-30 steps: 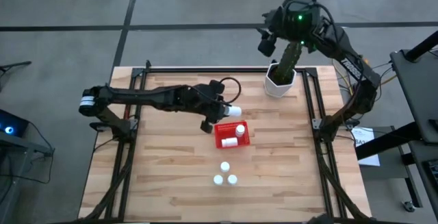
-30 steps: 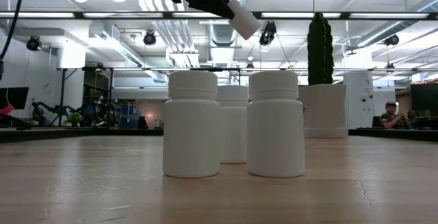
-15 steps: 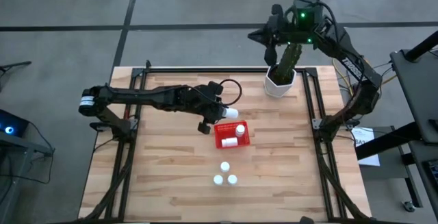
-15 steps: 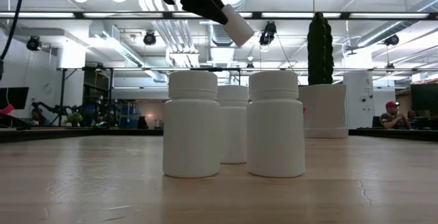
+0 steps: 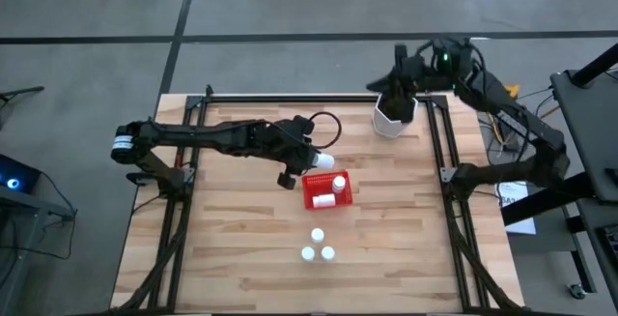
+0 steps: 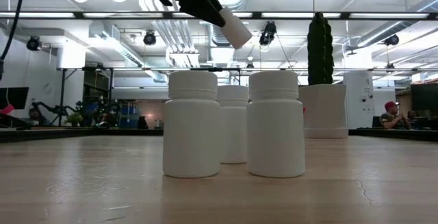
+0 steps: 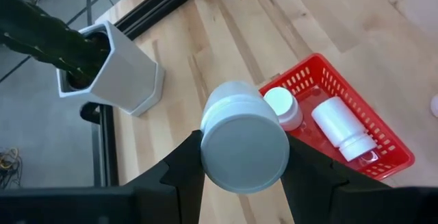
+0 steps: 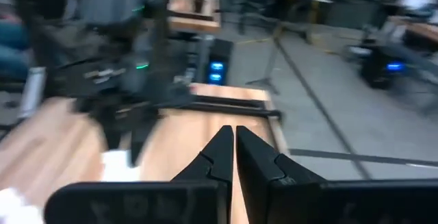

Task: Pick and place pill bottles into a basket
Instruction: Adjust the white pill bottles in the red basket

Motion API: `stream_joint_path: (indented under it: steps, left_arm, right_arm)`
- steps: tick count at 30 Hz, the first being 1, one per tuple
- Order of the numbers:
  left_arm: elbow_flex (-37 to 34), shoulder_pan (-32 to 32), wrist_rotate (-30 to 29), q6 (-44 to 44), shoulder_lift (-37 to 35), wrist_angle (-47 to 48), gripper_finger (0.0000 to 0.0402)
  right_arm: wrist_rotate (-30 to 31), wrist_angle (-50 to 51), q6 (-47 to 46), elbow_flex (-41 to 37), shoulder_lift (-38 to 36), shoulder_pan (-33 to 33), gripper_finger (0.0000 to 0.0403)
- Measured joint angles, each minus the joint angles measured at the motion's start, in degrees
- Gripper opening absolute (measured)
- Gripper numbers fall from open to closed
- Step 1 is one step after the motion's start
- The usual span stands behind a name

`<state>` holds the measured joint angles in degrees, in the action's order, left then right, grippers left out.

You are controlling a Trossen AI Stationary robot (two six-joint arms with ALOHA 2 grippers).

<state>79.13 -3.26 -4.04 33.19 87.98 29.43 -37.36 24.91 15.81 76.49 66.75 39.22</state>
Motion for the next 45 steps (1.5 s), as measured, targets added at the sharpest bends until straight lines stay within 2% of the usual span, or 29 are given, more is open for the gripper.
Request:
stream_joint_path:
  steps: [7,16,19,27,36,45]
  left_arm:
    - [0.00,-1.62,2.23,0.08,-0.02,0.04,0.0142]
    - [-0.03,-3.79,4.32,0.13,1.67,0.56,0.0142]
    - [-0.15,-4.03,5.65,0.15,2.53,1.33,0.0142]
    - [0.02,-4.09,6.98,0.30,2.26,0.86,0.0142]
    - [0.02,-4.16,7.62,0.35,2.70,1.29,0.0142]
    - [0.00,-4.18,10.21,-0.15,2.74,1.80,0.0142]
  right_arm:
    - [-7.78,-3.03,-1.45,-11.66,-7.62,-0.02,0.0008]
    - [-7.69,-12.61,-12.96,-19.52,-15.05,-1.55,0.0008]
    - [-7.70,-13.42,-16.07,-19.52,-15.39,-2.02,0.0008]
    - [-7.68,-12.66,-17.20,-15.62,-15.37,-4.13,0.0008]
    - [-7.55,0.58,-15.91,-10.60,-15.39,-6.12,0.0008]
    - [-7.03,2.66,-14.86,-10.31,-16.29,-6.12,0.0008]
